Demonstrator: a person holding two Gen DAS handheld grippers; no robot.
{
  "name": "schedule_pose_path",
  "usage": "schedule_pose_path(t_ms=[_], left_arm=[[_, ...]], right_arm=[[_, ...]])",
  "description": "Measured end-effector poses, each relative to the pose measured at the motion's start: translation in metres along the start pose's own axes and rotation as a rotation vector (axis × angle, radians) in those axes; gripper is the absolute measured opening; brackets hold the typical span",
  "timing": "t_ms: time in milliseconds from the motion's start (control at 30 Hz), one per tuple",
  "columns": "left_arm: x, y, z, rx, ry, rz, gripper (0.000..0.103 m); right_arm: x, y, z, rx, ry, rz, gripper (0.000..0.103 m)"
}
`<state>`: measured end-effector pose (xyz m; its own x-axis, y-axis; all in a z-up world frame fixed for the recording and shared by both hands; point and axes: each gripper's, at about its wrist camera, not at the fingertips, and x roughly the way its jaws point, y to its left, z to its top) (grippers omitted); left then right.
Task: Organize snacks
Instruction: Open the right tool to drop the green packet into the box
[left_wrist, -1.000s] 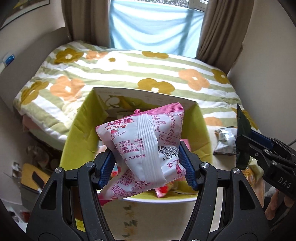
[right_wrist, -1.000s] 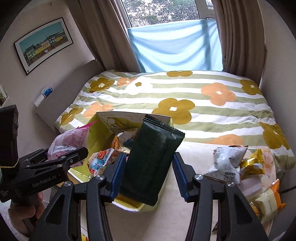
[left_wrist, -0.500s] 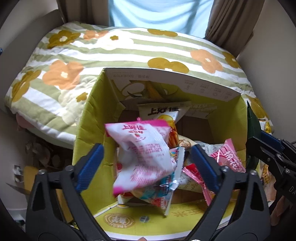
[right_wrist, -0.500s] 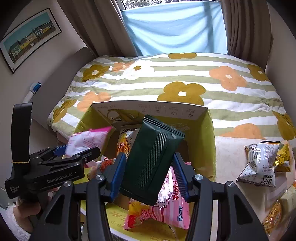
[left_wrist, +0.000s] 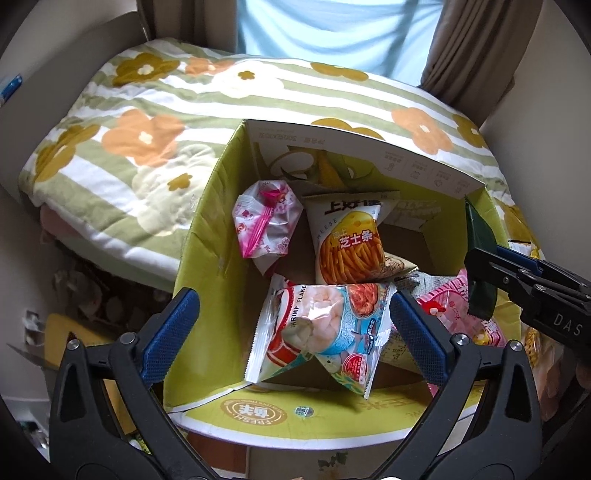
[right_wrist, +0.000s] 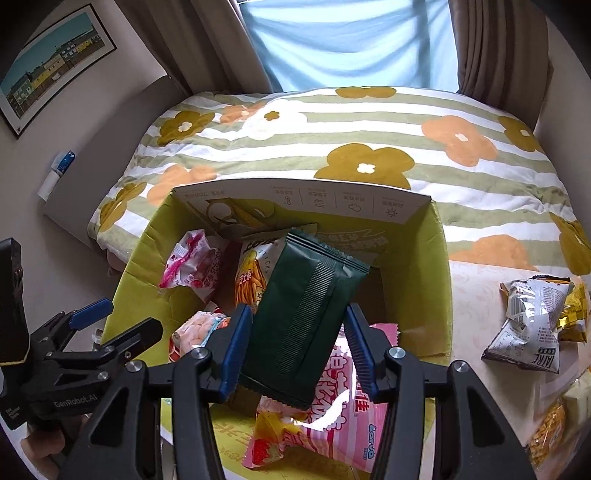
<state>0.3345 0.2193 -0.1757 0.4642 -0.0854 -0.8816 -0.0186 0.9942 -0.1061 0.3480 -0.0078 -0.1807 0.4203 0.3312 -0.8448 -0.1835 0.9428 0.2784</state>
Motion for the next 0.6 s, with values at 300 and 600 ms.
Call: schedule_pose_path(t_ms=[300, 600], left_arm=[[-0.020, -0.003, -0.008, -0.010, -0.026, 0.003, 0.102], [-0.039, -0.012, -0.023, -0.016, -0.049, 0.009, 0.102]], right_arm=[[0.002, 0.005, -0.004, -0.063, -0.050, -0.003, 0.092], [-0.017, 0.004, -0.020, -0.072, -0.051, -0.007, 0.093]])
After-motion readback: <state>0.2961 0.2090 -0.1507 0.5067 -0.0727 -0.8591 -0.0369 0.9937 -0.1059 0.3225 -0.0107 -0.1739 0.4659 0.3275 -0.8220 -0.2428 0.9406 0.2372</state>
